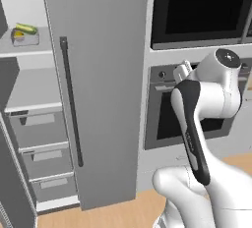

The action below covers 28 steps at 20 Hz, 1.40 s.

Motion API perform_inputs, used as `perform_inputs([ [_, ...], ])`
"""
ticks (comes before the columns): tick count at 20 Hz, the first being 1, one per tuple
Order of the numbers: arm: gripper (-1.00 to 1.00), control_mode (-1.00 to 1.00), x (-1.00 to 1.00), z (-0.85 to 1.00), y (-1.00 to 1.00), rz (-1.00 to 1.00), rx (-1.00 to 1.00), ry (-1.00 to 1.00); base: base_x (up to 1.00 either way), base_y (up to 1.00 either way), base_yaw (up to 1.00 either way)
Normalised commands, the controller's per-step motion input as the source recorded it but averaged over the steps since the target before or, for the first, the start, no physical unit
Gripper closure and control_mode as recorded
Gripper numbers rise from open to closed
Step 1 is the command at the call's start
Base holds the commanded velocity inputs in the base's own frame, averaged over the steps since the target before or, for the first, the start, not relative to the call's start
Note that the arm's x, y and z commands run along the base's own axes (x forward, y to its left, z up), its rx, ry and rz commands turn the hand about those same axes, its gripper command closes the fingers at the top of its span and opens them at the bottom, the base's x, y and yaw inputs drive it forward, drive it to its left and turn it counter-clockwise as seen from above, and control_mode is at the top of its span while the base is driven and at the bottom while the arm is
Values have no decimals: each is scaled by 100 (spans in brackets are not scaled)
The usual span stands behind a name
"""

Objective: Take the meat container that has the shrimp and place it on the second highest rack of the freezer. Then take the vegetable container that has the lemon and corn and place it on the highest rack of the freezer.

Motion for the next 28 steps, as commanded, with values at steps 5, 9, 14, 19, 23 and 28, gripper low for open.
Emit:
perform_inputs([
  [5,-100,100,0,0,0,0,0,0,33,-100,-4],
  [9,-100,100,0,0,0,0,0,0,46,-100,0],
  [14,-100,100,0,0,0,0,0,0,54,-100,0],
  [19,-100,100,0,0,0,0,0,0,40,-100,0],
  [23,-100,100,0,0,0,0,0,0,34,-100,0],
  [28,-100,100,0,0,0,0,0,0,51,-100,0],
])
